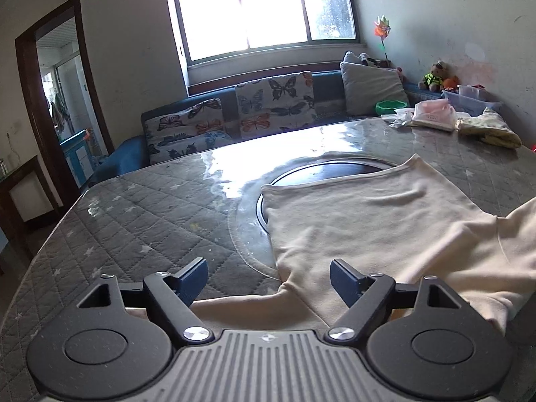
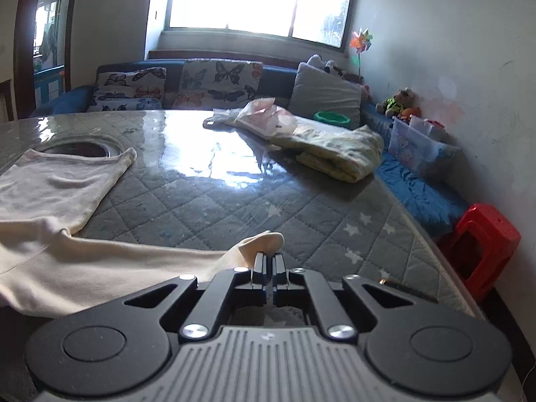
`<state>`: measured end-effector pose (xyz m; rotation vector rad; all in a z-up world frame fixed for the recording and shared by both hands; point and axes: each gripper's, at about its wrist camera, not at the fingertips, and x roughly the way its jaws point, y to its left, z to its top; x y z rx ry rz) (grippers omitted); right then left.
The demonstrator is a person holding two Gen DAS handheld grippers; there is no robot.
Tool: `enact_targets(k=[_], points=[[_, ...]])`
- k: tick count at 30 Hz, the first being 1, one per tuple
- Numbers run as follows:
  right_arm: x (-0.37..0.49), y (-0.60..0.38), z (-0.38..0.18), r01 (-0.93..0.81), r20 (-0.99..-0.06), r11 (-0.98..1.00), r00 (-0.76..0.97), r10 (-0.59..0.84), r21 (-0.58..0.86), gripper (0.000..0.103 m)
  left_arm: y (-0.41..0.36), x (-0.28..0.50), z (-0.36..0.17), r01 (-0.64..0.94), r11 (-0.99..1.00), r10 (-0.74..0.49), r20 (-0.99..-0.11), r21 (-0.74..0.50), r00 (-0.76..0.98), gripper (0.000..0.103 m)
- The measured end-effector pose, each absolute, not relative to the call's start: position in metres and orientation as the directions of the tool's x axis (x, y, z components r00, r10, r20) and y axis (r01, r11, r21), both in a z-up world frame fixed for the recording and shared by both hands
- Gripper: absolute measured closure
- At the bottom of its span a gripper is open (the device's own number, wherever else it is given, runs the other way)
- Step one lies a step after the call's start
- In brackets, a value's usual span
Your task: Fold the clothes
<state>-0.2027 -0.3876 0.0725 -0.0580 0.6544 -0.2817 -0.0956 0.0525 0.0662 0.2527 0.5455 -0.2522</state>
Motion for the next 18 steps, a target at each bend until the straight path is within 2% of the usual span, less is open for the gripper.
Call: enact_targets(k=[3, 6, 8, 12, 16, 18], points=[[-0.203, -0.393, 0.067, 0.263, -0.618, 0.958, 0.737, -0.275, -0.114, 0.1, 0.051, -0.099, 0.065, 0.313, 0.935, -0.181, -0.536, 0.166, 0.825, 0.021], [-0.205, -0.399, 0.066, 0.287, -0.627, 0.955, 0.731, -0.27, -0.077, 0.096, 0.05, -0.1, 0.063, 0.321, 0.932, -0.186, -0.54, 0.166, 0.821, 0.021], [-0.206, -0.399, 0.068, 0.294, -0.624, 0.952, 0.728, -0.282, -0.087, 0.09, 0.049, -0.101, 0.062, 0.333, 0.929, -0.199, -0.543, 0.16, 0.816, 0.021], [-0.211, -0.397, 0.079, 0.3, -0.59, 0.948, 0.748, -0.304, -0.107, 0.09, 0.047, -0.107, 0.062, 0.373, 0.916, -0.239, -0.544, 0.149, 0.804, 0.021], [-0.208, -0.383, 0.088, 0.217, -0.586, 0.973, 0.779, -0.221, -0.078, 0.09, 0.044, -0.119, 0.062, 0.439, 0.888, -0.299, -0.554, 0.136, 0.777, 0.021], [-0.204, -0.367, 0.088, 0.125, -0.603, 0.99, 0.786, -0.135, -0.058, 0.09, 0.043, -0.125, 0.061, 0.478, 0.87, -0.334, -0.567, 0.123, 0.753, 0.021]])
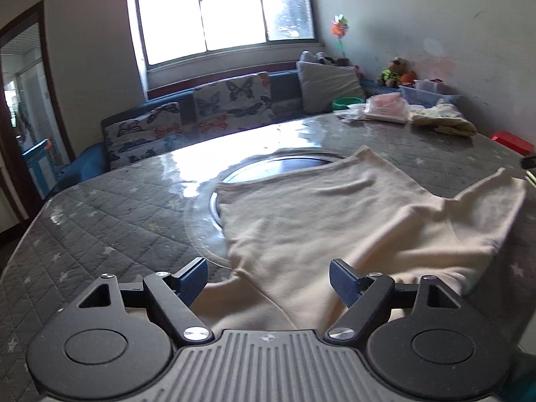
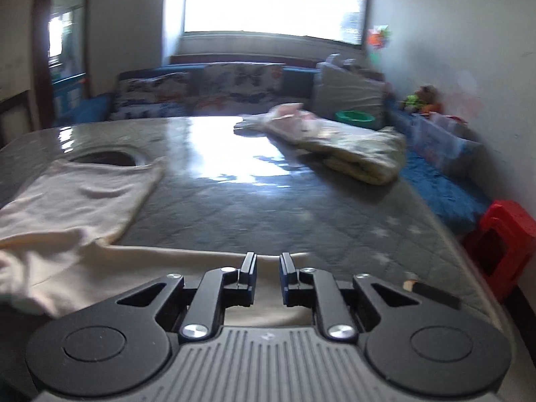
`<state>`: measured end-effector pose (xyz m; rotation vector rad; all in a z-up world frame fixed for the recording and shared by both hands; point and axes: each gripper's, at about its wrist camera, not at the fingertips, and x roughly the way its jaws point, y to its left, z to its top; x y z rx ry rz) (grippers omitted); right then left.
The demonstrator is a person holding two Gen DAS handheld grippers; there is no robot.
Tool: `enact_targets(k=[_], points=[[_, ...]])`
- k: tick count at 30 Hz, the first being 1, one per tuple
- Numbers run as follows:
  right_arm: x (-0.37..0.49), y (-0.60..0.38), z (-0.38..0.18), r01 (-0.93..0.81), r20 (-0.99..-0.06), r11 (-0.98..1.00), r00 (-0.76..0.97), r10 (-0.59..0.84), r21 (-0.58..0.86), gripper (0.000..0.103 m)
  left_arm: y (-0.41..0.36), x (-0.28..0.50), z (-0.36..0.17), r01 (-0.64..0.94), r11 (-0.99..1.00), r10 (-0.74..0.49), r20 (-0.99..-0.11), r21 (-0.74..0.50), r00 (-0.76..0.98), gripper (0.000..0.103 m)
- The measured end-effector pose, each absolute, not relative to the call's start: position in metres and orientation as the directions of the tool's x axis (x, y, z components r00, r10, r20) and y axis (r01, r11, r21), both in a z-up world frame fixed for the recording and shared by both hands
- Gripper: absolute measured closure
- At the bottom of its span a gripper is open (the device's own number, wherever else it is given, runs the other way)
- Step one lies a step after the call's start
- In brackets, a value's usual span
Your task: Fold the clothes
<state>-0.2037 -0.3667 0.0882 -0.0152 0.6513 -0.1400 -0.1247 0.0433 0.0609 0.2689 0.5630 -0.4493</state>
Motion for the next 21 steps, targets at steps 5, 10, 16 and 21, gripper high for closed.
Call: enact_targets(k=[5, 10, 16, 21], points=[[-0.195, -0.314, 0.084, -0.135, -0.639, 0.99, 0.765, 0.08, -0.038, 0.088, 0.036, -0.144, 0.058, 0.584, 0.804, -0.424, -0.587, 0.106, 0.69, 0.022], [-0.193, -0.255, 0.082, -0.398, -0.663, 0.917, 0.692, 0.284, -0.023, 0.079, 0.019, -0.16, 0.056, 0.696, 0.711, -0.515, -0.598, 0.101, 0.614, 0.021], [-0.195, -0.193, 0.075, -0.638, -0.695, 0.767, 0.585, 0.418, -0.076, 0.069, 0.001, -0.161, 0.041, 0.74, 0.663, -0.523, -0.638, 0.113, 0.565, 0.032], [-0.193, -0.163, 0.064, -0.724, -0.715, 0.676, 0.545, 0.439, -0.137, 0.065, -0.003, -0.156, 0.036, 0.749, 0.653, -0.52, -0.653, 0.111, 0.55, 0.055]])
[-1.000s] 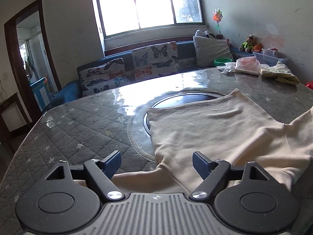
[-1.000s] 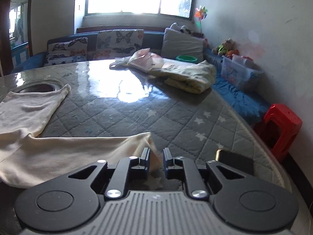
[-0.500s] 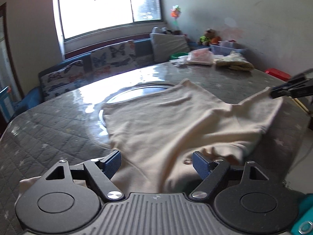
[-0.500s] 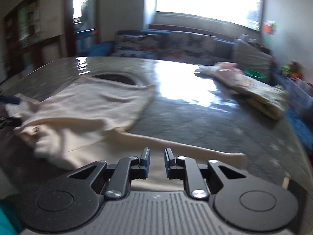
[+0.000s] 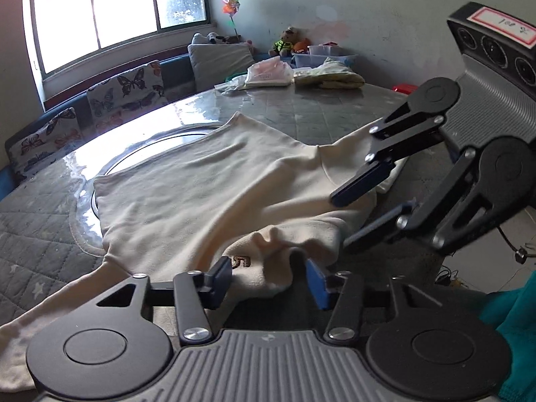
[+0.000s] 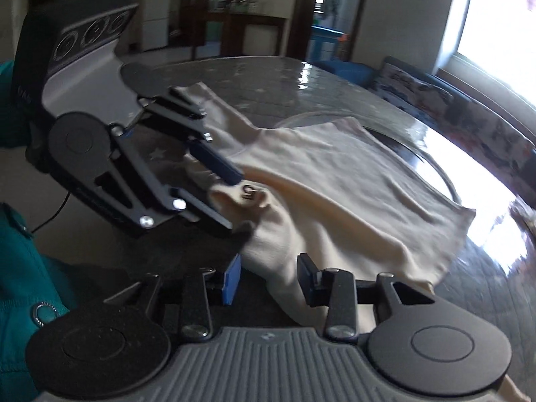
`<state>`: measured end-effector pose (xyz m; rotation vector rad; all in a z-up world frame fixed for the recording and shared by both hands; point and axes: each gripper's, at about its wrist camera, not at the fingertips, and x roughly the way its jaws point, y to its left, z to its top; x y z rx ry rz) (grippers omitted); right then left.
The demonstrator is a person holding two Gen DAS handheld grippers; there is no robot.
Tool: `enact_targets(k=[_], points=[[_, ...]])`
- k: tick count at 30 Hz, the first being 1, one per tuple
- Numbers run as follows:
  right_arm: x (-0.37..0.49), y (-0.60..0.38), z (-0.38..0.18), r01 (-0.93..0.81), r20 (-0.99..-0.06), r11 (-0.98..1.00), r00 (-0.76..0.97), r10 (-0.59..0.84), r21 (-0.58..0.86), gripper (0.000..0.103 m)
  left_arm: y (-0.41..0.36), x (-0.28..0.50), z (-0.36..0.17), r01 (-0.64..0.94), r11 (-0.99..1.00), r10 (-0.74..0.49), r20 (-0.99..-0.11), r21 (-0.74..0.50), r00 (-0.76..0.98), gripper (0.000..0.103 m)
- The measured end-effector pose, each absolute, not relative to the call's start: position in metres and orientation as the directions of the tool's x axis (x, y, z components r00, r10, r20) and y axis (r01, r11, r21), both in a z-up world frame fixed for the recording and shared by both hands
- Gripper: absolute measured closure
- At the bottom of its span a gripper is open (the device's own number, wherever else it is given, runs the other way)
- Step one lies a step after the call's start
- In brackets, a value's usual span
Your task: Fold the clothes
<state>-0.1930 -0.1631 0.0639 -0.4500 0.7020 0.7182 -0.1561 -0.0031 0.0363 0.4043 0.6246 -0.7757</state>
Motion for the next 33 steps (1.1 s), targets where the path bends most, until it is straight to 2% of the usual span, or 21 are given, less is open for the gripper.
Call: enact_targets(k=[1, 2, 5, 6, 8, 12, 15, 17, 19, 21, 22, 23, 25, 26, 29, 33], points=[[-0.192, -0.159, 0.061, -0.732, -0.718, 0.665, 0.543, 0.436, -0.15, 0.065, -0.003, -0.155, 0.036, 0.749, 0.653, -0.516, -0.656, 0.115, 0.551, 0.062], [-0.191, -0.156, 0.059, -0.735, -0.719, 0.657, 0.545, 0.431, -0.164, 0.065, -0.003, -0.153, 0.035, 0.747, 0.656, -0.513, -0.66, 0.112, 0.549, 0.073], [-0.188, -0.151, 0.055, -0.734, -0.716, 0.653, 0.556, 0.422, -0.185, 0.07, -0.001, -0.148, 0.033, 0.739, 0.667, -0.505, -0.669, 0.098, 0.545, 0.09], [-0.187, -0.151, 0.054, -0.733, -0.718, 0.656, 0.554, 0.421, -0.181, 0.075, 0.0, -0.148, 0.034, 0.738, 0.668, -0.507, -0.668, 0.095, 0.545, 0.092], [-0.187, -0.152, 0.056, -0.728, -0.715, 0.663, 0.557, 0.423, -0.174, 0.096, 0.001, -0.15, 0.036, 0.74, 0.666, -0.509, -0.664, 0.1, 0.548, 0.095], [-0.189, -0.161, 0.067, -0.73, -0.711, 0.671, 0.541, 0.45, -0.131, 0.099, 0.007, -0.155, 0.045, 0.756, 0.647, -0.532, -0.654, 0.095, 0.537, 0.096], [-0.194, -0.165, 0.074, -0.741, -0.716, 0.663, 0.521, 0.465, -0.11, 0.099, 0.007, -0.16, 0.047, 0.759, 0.642, -0.533, -0.647, 0.11, 0.545, 0.09], [-0.198, -0.167, 0.077, -0.749, -0.721, 0.655, 0.509, 0.47, -0.102, 0.099, 0.005, -0.162, 0.046, 0.751, 0.648, -0.522, -0.643, 0.127, 0.56, 0.066], [-0.2, -0.167, 0.075, -0.755, -0.733, 0.649, 0.496, 0.465, -0.099, 0.099, 0.002, -0.16, 0.043, 0.74, 0.658, -0.506, -0.647, 0.138, 0.571, 0.057], [-0.203, -0.168, 0.073, -0.764, -0.745, 0.638, 0.482, 0.461, -0.099, 0.099, 0.0, -0.16, 0.038, 0.751, 0.646, -0.505, -0.663, 0.135, 0.553, 0.057], [-0.204, -0.168, 0.072, -0.767, -0.748, 0.634, 0.479, 0.459, -0.102, 0.099, -0.002, -0.159, 0.035, 0.758, 0.639, -0.504, -0.673, 0.133, 0.542, 0.061], [-0.205, -0.168, 0.072, -0.772, -0.752, 0.626, 0.473, 0.458, -0.104, 0.099, -0.002, -0.159, 0.032, 0.763, 0.633, -0.502, -0.681, 0.131, 0.533, 0.078], [-0.206, -0.168, 0.07, -0.783, -0.761, 0.612, 0.461, 0.457, -0.108, 0.098, -0.002, -0.159, 0.029, 0.767, 0.631, -0.504, -0.689, 0.118, 0.521, 0.083], [-0.205, -0.168, 0.071, -0.784, -0.762, 0.612, 0.459, 0.457, -0.105, 0.098, -0.001, -0.159, 0.03, 0.768, 0.63, -0.507, -0.688, 0.115, 0.519, 0.092], [-0.201, -0.173, 0.078, -0.776, -0.749, 0.627, 0.452, 0.484, -0.063, 0.089, 0.004, -0.162, 0.037, 0.776, 0.623, -0.523, -0.684, 0.1, 0.508, 0.095], [-0.186, -0.181, 0.091, -0.73, -0.692, 0.683, 0.499, 0.522, -0.011, 0.088, 0.009, -0.166, 0.04, 0.795, 0.603, -0.544, -0.692, 0.071, 0.475, 0.095]])
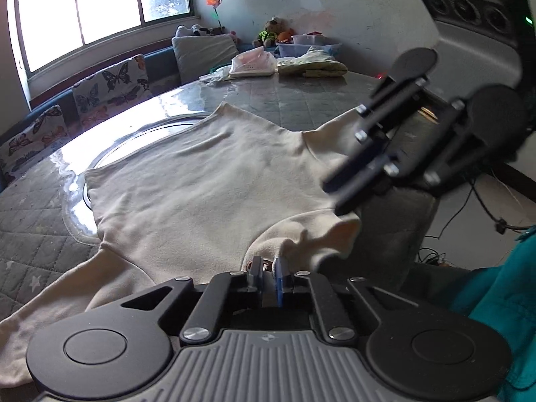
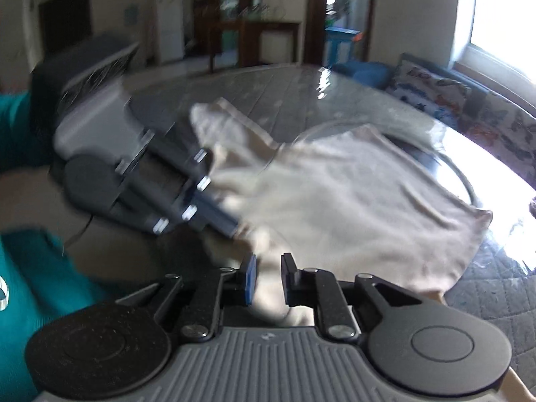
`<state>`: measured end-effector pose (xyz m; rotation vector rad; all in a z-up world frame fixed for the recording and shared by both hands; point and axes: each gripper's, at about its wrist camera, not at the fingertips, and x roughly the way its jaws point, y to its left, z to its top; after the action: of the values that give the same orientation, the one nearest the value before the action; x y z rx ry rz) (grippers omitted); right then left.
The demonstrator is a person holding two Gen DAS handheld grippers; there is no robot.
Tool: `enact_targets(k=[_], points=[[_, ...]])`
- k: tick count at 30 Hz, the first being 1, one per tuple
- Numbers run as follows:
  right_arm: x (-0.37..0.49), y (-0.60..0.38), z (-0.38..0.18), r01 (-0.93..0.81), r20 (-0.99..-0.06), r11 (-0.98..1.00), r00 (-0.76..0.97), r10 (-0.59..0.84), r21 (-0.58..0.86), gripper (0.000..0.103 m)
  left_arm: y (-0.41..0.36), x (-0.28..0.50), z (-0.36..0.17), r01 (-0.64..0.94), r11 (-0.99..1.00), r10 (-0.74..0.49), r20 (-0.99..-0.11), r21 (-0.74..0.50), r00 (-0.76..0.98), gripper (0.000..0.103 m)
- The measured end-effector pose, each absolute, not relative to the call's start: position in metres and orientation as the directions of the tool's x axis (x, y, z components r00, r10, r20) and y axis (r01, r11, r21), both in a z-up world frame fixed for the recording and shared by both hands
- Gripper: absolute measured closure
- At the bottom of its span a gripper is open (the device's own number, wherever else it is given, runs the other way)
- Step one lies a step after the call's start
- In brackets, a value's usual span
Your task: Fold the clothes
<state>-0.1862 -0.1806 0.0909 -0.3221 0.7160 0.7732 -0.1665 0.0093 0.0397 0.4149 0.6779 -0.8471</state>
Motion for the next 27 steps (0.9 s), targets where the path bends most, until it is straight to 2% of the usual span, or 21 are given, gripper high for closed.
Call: enact_targets(k=[5, 9, 10, 13, 15, 17, 20, 23, 27], points=[[-0.166, -0.172, 0.08, -0.67, -0.688, 0.741, 0.557, 0.465, -0.042, 0.087, 0.014, -0.168, 0.039, 0.802, 0.595, -0.554, -0.698, 0.05, 0.454, 0.094], [-0.166, -0.163, 0.062, -0.681, -0.716, 0.732, 0.522, 0.464, -0.022, 0.087, 0.022, -0.164, 0.053, 0.796, 0.604, -0.581, -0.667, 0.033, 0.467, 0.092], [-0.169, -0.162, 0.059, -0.685, -0.719, 0.728, 0.517, 0.465, -0.022, 0.087, 0.024, -0.163, 0.058, 0.792, 0.61, -0.584, -0.656, 0.034, 0.478, 0.089], [-0.179, -0.162, 0.056, -0.693, -0.721, 0.72, 0.511, 0.468, -0.024, 0.087, 0.027, -0.154, 0.07, 0.76, 0.649, -0.577, -0.621, 0.045, 0.53, 0.069], [-0.184, -0.166, 0.06, -0.705, -0.722, 0.709, 0.494, 0.484, -0.009, 0.081, 0.026, -0.145, 0.077, 0.732, 0.679, -0.564, -0.6, 0.055, 0.568, 0.063], [-0.187, -0.171, 0.065, -0.703, -0.71, 0.711, 0.502, 0.494, -0.003, 0.076, 0.021, -0.136, 0.078, 0.711, 0.701, -0.555, -0.587, 0.051, 0.59, 0.052], [-0.181, -0.186, 0.073, -0.652, -0.687, 0.759, 0.548, 0.478, 0.008, 0.072, 0.009, -0.124, 0.07, 0.698, 0.716, -0.549, -0.589, 0.036, 0.593, 0.05], [-0.166, -0.207, 0.074, -0.559, -0.678, 0.829, 0.608, 0.414, 0.005, 0.072, -0.005, -0.118, 0.057, 0.698, 0.716, -0.555, -0.603, 0.005, 0.573, 0.044], [-0.145, -0.236, 0.063, -0.433, -0.687, 0.901, 0.648, 0.328, 0.022, 0.072, -0.016, -0.118, 0.041, 0.704, 0.71, -0.554, -0.626, -0.011, 0.549, 0.042]])
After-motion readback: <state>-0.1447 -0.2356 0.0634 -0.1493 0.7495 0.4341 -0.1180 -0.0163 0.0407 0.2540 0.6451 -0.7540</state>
